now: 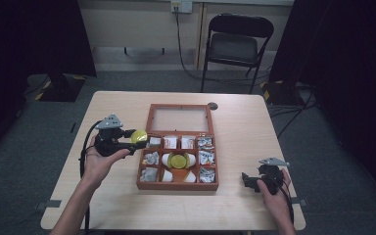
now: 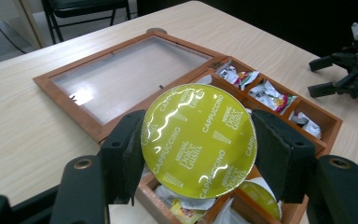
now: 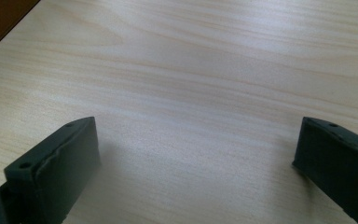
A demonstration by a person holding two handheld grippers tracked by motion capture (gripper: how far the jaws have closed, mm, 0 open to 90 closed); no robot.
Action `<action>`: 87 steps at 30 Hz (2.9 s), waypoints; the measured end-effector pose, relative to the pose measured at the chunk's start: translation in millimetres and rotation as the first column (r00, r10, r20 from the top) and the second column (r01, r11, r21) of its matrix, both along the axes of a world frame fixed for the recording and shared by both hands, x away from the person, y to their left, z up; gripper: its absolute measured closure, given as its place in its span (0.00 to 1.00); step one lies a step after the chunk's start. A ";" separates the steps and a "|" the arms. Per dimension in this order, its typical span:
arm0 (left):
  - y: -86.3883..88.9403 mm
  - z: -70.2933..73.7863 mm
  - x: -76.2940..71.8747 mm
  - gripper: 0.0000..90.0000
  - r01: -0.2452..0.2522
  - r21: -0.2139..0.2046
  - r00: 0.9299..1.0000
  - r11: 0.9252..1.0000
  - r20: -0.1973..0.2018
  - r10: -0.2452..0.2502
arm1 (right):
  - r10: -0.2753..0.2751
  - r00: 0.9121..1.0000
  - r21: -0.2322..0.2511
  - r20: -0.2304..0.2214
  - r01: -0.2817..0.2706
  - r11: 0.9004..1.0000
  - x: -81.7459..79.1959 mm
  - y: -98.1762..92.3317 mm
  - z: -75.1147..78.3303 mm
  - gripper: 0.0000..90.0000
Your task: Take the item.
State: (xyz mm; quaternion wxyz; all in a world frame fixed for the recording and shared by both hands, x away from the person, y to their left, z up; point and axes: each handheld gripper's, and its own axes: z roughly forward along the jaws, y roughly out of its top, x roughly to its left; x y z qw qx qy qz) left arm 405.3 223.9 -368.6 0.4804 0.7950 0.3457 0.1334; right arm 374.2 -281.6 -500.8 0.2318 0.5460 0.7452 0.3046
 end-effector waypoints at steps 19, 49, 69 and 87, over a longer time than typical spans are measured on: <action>34.8 -27.2 15.3 0.42 -0.121 0.030 0.990 0.992 -0.067 0.123 | 0.000 1.000 0.000 0.000 0.000 1.000 0.0 0.0 0.0 0.00; 42.3 -107.3 41.9 0.42 -0.143 0.174 0.965 0.974 -0.196 0.176 | 0.000 1.000 0.000 0.000 0.000 1.000 0.0 0.0 0.0 0.00; 41.3 -110.0 42.7 0.40 -0.167 0.156 0.961 0.974 -0.195 0.196 | 0.000 1.000 0.000 0.000 0.000 1.000 0.0 0.0 0.0 0.00; 45.6 -103.6 42.0 0.25 -0.200 0.122 0.959 0.972 -0.179 0.220 | 0.000 1.000 0.000 0.000 0.000 1.000 0.0 0.0 0.0 0.00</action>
